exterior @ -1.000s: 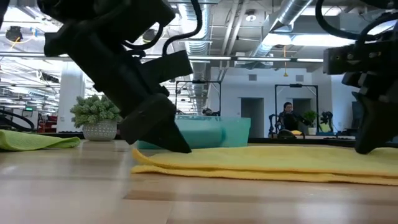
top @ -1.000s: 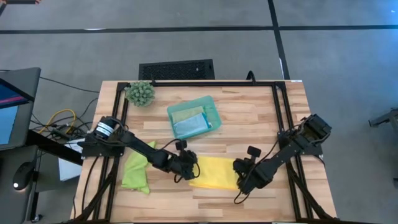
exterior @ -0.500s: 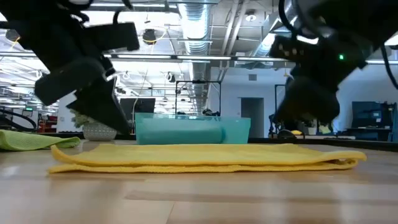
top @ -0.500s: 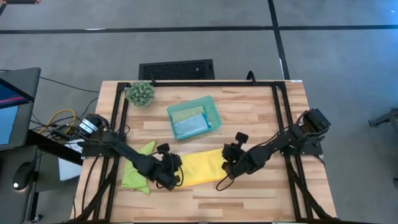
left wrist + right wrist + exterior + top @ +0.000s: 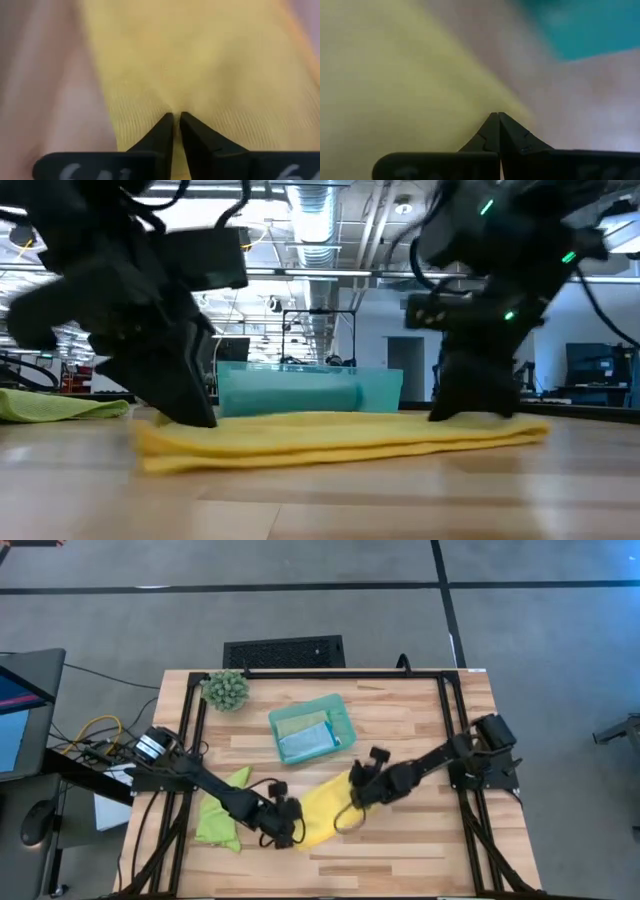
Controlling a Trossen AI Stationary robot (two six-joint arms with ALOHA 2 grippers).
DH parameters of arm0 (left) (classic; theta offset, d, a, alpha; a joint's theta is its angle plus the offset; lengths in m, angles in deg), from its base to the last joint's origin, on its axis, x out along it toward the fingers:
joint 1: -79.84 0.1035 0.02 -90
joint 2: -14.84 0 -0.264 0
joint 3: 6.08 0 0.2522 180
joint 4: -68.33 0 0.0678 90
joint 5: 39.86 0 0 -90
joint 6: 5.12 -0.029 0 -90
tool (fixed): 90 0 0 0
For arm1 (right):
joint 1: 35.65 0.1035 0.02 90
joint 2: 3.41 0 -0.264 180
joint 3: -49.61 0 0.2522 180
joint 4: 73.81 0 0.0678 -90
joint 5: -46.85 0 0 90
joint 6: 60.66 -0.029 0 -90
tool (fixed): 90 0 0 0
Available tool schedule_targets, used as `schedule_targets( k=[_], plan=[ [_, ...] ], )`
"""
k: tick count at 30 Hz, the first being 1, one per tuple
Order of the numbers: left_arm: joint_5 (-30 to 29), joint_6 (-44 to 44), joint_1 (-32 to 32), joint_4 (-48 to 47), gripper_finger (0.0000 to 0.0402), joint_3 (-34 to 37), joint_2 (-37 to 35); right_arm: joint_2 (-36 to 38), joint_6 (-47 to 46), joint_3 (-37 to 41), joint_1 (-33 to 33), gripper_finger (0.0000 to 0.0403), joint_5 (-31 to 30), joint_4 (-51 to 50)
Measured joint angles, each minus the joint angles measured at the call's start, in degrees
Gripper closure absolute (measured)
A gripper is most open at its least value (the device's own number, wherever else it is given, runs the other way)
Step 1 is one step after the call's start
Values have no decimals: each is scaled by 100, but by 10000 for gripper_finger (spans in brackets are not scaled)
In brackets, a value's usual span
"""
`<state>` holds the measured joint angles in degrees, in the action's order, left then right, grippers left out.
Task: Fold microfiber towels
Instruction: Fold the yellow towel
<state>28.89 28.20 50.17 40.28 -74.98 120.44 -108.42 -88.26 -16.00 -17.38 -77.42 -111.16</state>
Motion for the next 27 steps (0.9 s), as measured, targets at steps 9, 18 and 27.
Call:
schedule_targets(
  k=[9, 18, 27],
  plan=[
    [-322, -1022, -174, 1077, 400, -105, -72, 631, 510, 6, 79, 387, -763, 378],
    [-330, -4, -78, -80, 401, -68, -49, 428, -365, 1, 875, 388, 1045, 488],
    [242, -113, -216, -168, 401, -311, -50, 253, -185, -5, 439, 385, 978, 48]
  ],
)
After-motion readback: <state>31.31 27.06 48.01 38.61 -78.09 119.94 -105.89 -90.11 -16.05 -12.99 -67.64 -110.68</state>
